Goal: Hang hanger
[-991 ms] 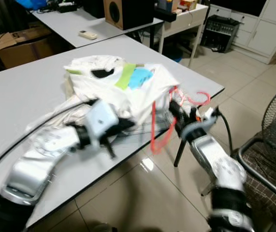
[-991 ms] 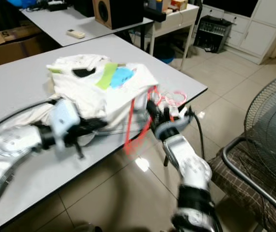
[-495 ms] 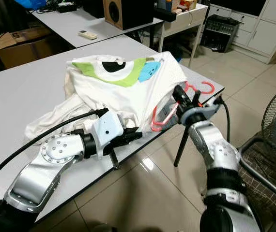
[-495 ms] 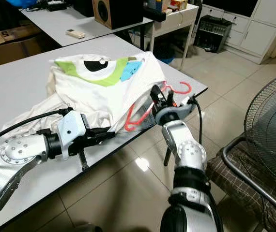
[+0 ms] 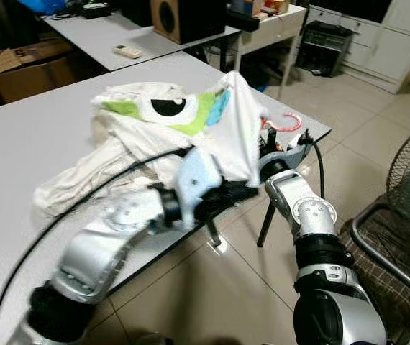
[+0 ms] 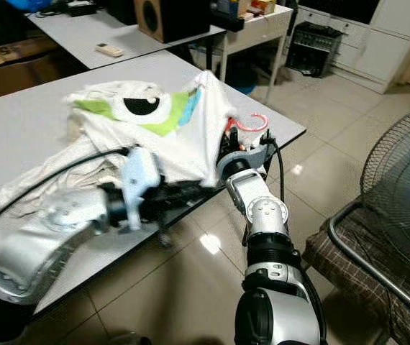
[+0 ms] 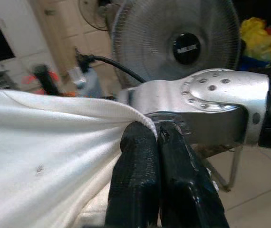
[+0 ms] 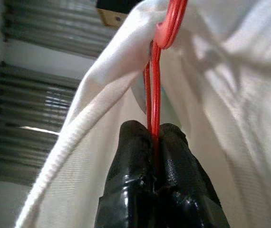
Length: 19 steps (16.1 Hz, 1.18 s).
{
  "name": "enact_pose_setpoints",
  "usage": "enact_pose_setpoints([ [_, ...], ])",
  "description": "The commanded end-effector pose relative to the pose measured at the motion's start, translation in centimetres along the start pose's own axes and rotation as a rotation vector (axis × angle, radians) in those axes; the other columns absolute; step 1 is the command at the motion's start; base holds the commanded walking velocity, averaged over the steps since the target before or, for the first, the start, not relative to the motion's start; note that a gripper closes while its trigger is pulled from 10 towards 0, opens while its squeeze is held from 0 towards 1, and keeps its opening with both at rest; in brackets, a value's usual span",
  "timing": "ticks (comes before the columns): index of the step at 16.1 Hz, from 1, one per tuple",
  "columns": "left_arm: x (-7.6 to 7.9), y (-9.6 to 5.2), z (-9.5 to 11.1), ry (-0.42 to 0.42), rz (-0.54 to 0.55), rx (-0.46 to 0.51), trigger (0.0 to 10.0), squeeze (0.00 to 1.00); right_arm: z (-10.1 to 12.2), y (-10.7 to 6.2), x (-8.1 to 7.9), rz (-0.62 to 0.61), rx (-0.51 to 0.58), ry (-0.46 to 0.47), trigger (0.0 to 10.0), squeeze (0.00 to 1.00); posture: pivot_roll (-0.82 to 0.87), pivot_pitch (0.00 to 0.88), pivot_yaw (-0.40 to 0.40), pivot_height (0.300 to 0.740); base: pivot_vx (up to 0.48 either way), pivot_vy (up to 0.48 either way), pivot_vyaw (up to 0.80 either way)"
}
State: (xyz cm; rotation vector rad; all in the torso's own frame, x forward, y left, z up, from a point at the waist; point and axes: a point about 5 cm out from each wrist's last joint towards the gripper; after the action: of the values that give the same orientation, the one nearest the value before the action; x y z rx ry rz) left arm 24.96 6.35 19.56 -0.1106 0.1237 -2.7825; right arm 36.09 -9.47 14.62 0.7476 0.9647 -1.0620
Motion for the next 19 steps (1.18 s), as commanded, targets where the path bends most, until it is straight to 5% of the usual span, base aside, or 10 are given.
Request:
enact_pose_setpoints([
  [1,1.1,0.6,-0.4,-0.008,-0.063,-0.038,0.6,0.00,-1.0,1.3,-3.5,0.128,-0.003,0.015,10.0,0.00,0.02,0.000,0.019,0.740,0.000,0.000,0.00],
  [3,1.4,0.5,-1.8,-0.021,-0.059,-0.127,3.5,0.00,-0.6,1.3,-3.6,0.148,0.011,0.015,10.0,0.00,0.02,0.000,0.007,0.740,0.000,0.000,0.00],
  [4,0.8,0.6,-2.3,-0.030,0.015,-0.140,10.0,0.00,-0.4,1.4,-3.9,0.166,0.021,0.037,10.0,0.00,0.03,0.000,0.001,0.740,0.000,0.000,0.00],
  [5,0.4,0.7,-2.4,-0.042,0.059,-0.134,10.0,0.00,-0.3,1.6,-4.1,0.175,0.023,0.052,10.0,0.00,0.03,0.000,-0.004,0.740,0.000,0.000,0.00],
  [7,-0.5,0.4,-3.0,-0.040,0.149,-0.167,10.0,1.00,-0.1,1.8,-4.4,0.184,0.036,0.049,10.0,0.00,0.04,0.000,-0.012,0.740,0.000,0.000,0.00],
  [12,-1.4,-0.7,-2.9,0.000,0.209,-0.176,10.0,1.00,0.1,1.9,-3.8,0.154,-0.008,-0.052,10.0,0.00,0.05,0.000,-0.026,0.740,0.000,0.000,0.00],
  [16,-0.2,-1.7,-2.2,-0.113,0.153,-0.073,10.0,1.00,1.7,1.5,-3.1,0.140,0.027,-0.097,10.0,0.00,0.05,0.000,-0.014,0.740,0.000,0.000,0.00],
  [19,-1.1,-5.3,-2.2,-0.254,0.239,-0.015,10.0,1.00,3.5,0.5,-2.9,0.155,0.061,-0.156,10.0,0.00,0.04,0.000,-0.014,0.740,0.000,0.000,0.53],
])
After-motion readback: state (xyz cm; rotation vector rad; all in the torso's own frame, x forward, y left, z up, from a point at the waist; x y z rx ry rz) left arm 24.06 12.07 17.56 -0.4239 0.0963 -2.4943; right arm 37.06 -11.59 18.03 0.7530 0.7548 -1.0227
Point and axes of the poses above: a point about 5 cm out from each wrist's last joint towards the gripper, its own y axis pointing out of the wrist towards the gripper, its own z axis along the axis of the wrist's last joint, x = y × z, and after that the axes turned 14 degrees about -y, right-handed
